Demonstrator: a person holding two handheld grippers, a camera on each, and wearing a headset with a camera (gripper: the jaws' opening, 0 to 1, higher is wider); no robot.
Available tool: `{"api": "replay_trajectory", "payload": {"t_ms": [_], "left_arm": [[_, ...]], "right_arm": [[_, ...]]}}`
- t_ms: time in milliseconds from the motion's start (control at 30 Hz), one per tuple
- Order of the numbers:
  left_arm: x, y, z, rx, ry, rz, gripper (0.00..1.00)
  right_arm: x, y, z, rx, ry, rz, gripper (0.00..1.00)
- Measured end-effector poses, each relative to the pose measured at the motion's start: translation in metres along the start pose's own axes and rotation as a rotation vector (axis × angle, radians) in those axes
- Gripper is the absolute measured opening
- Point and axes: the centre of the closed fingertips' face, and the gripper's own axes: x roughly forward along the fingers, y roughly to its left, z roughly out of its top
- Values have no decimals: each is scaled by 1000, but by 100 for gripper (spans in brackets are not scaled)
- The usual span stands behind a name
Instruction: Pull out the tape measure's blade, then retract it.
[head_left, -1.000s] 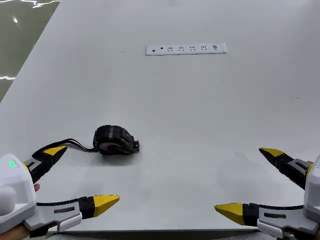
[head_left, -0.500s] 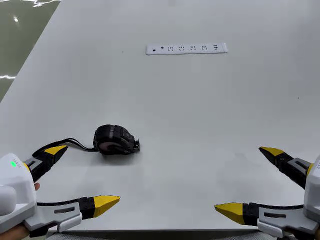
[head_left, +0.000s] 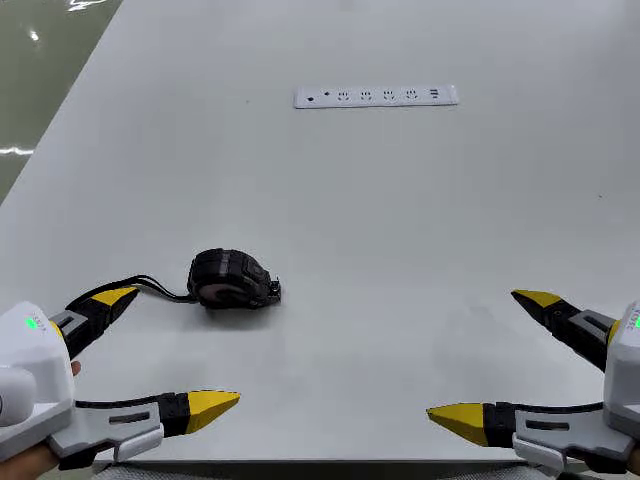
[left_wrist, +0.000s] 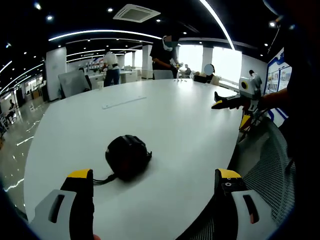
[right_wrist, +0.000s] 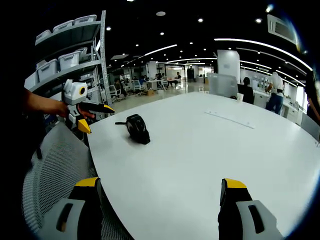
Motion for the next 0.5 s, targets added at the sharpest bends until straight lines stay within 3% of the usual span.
{"api": "replay_trajectory", "payload": {"t_ms": [500], "left_arm": [[10,7,2,35,24,-38,99]], "right_arm": [[14,-6,2,-46,27,54,96]]}}
